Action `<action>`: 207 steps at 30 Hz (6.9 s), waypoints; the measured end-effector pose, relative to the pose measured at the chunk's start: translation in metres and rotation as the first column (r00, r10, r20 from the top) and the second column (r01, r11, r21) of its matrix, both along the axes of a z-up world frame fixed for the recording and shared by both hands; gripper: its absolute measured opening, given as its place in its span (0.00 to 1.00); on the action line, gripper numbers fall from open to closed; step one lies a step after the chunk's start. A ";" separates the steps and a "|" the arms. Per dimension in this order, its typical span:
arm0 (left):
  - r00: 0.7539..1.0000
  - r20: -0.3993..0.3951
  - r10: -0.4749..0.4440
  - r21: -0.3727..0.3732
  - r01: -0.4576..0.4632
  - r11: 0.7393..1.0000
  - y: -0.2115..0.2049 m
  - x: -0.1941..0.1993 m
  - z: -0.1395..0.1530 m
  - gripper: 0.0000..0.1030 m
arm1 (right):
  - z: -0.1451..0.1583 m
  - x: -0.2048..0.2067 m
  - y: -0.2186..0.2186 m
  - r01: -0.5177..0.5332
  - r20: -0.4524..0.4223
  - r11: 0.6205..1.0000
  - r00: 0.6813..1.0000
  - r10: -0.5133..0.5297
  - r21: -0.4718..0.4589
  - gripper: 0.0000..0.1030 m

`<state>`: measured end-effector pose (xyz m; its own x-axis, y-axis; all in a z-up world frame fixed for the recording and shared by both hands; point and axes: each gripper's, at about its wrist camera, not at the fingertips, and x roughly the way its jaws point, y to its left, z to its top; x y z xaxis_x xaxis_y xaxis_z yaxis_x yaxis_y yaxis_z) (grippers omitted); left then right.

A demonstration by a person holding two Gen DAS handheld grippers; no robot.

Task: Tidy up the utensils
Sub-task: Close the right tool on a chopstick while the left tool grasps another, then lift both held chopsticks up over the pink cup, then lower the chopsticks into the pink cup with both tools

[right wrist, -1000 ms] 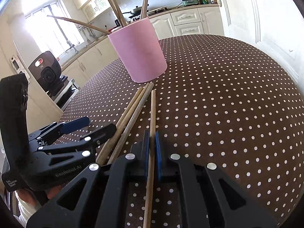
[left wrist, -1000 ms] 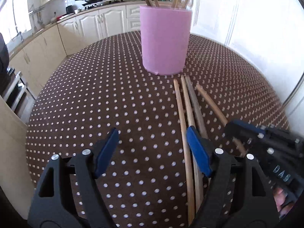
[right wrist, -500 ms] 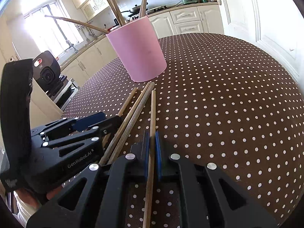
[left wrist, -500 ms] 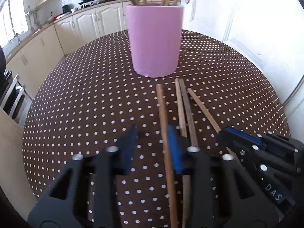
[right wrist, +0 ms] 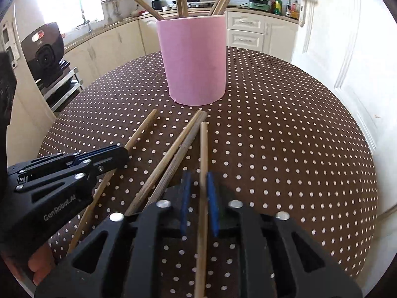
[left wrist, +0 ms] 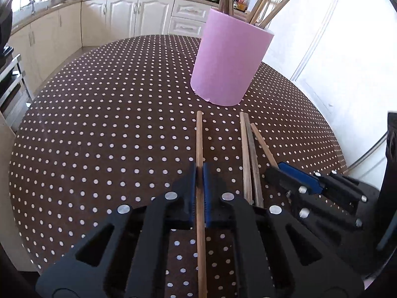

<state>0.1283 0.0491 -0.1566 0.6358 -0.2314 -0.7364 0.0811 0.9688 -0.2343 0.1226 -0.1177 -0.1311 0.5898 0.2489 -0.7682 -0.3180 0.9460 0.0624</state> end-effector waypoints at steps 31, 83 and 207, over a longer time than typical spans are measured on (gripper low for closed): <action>0.929 0.364 0.071 -0.025 -0.066 0.998 -0.010 -0.047 0.112 0.06 | 0.072 0.003 -0.074 0.003 0.200 0.826 0.970 -0.139 0.563 0.05; 0.737 0.669 0.099 -0.022 -0.113 0.993 -0.043 -0.027 0.234 0.05 | 0.144 0.057 -0.102 -0.117 0.563 0.685 0.676 -0.476 0.719 0.05; 0.816 0.560 0.142 -0.196 -0.036 0.980 0.030 0.040 0.150 0.06 | 0.130 0.115 -0.017 -0.103 0.759 0.843 0.502 -0.415 0.528 0.05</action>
